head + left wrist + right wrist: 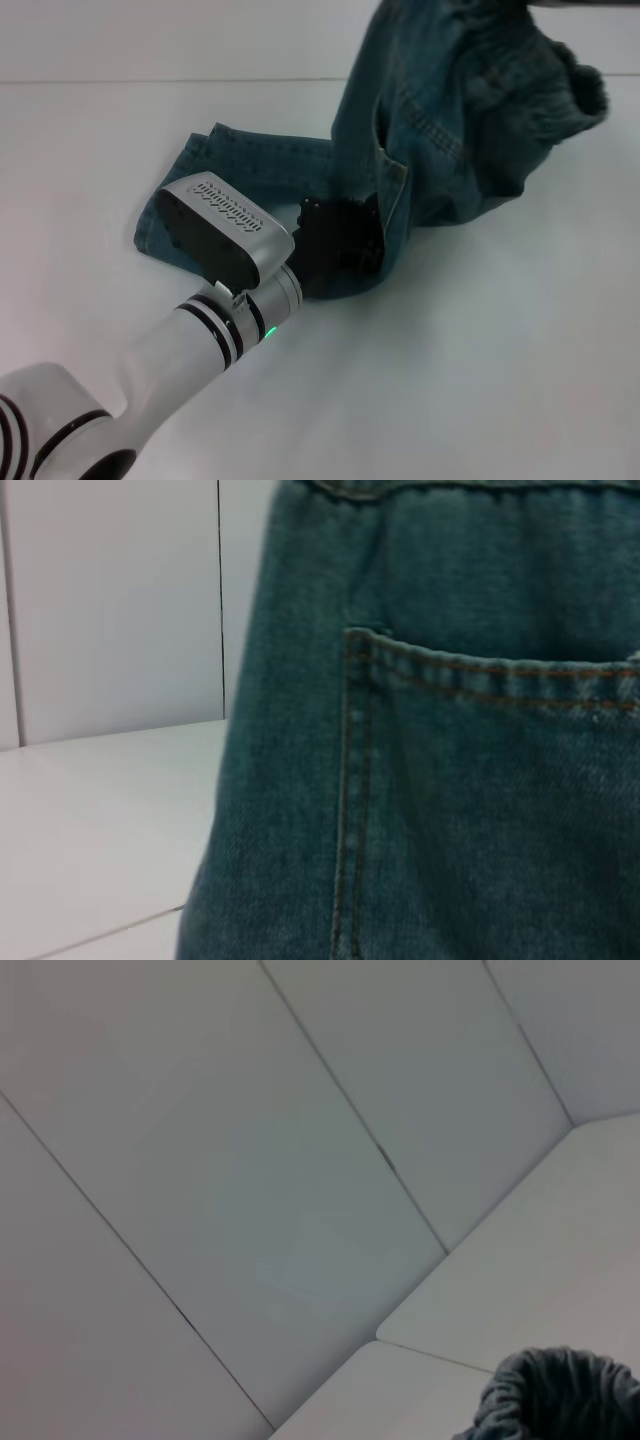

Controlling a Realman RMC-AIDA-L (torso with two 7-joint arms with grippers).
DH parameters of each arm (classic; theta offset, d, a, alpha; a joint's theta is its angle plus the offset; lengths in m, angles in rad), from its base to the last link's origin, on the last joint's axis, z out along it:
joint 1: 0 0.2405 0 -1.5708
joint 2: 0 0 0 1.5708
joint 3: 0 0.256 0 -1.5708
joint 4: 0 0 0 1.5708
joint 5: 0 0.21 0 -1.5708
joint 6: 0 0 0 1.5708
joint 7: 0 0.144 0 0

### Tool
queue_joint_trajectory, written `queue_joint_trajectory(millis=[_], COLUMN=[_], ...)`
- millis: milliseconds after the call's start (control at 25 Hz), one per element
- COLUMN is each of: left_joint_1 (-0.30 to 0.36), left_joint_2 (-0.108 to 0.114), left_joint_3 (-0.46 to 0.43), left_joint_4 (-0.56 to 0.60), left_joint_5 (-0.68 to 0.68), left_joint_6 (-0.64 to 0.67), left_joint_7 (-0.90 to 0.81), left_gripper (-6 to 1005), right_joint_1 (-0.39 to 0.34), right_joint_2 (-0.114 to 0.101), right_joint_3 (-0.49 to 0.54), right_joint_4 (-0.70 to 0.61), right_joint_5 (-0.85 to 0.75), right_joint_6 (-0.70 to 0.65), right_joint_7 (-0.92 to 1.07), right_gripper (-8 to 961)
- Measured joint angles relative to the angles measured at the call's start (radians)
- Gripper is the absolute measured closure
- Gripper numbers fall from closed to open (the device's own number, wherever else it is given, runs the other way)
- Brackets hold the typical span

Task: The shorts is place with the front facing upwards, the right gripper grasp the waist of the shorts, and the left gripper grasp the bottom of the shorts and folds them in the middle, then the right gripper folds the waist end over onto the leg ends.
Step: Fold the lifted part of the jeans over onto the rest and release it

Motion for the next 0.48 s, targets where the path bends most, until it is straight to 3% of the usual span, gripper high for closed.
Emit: queue_joint_trajectory(millis=[280,480], left_joint_1=[0.01,0.019], left_joint_2=[0.0,0.0], left_joint_3=[-0.011,-0.084], left_joint_4=[-0.02,-0.044], left_joint_5=[0.021,0.122], left_joint_6=[0.007,0.008], left_joint_7=[0.0,0.001], left_gripper=[998,999], right_joint_1=[0.063,0.108], right_joint_2=[0.008,0.011], right_joint_3=[-0.111,-0.202], right_joint_4=[0.003,0.028], right_joint_5=[-0.008,-0.045], right_joint_6=[0.093,0.179], right_joint_7=[0.001,0.0], right_gripper=[743,728])
